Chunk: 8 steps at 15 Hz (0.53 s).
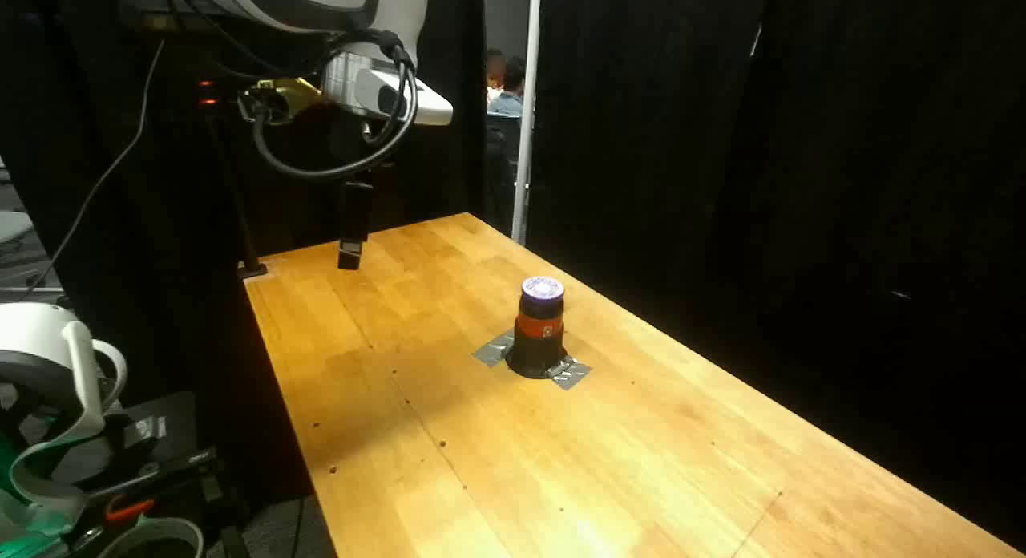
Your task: Put the elastic around the bottle on the table
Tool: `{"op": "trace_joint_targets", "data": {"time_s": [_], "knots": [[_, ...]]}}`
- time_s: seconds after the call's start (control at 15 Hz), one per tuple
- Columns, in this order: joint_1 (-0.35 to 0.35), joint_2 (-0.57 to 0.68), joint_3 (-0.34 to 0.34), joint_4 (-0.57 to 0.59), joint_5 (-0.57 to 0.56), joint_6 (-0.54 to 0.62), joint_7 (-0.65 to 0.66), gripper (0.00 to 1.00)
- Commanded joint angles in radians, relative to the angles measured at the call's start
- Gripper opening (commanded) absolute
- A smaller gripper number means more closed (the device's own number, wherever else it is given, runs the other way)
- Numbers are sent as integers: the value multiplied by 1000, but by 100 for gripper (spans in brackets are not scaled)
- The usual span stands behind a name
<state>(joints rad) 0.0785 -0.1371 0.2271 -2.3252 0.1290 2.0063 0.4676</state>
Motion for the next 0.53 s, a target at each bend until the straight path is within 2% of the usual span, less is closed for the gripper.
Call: {"op": "trace_joint_targets", "data": {"time_s": [0.0, 0.33, 0.47], "knots": [[19, 1, -19, 4, -3, -1, 2, 100], [19, 0, -19, 6, -3, -1, 2, 100], [10, 23, -31, 30, -32, -5, -36, 100]]}}
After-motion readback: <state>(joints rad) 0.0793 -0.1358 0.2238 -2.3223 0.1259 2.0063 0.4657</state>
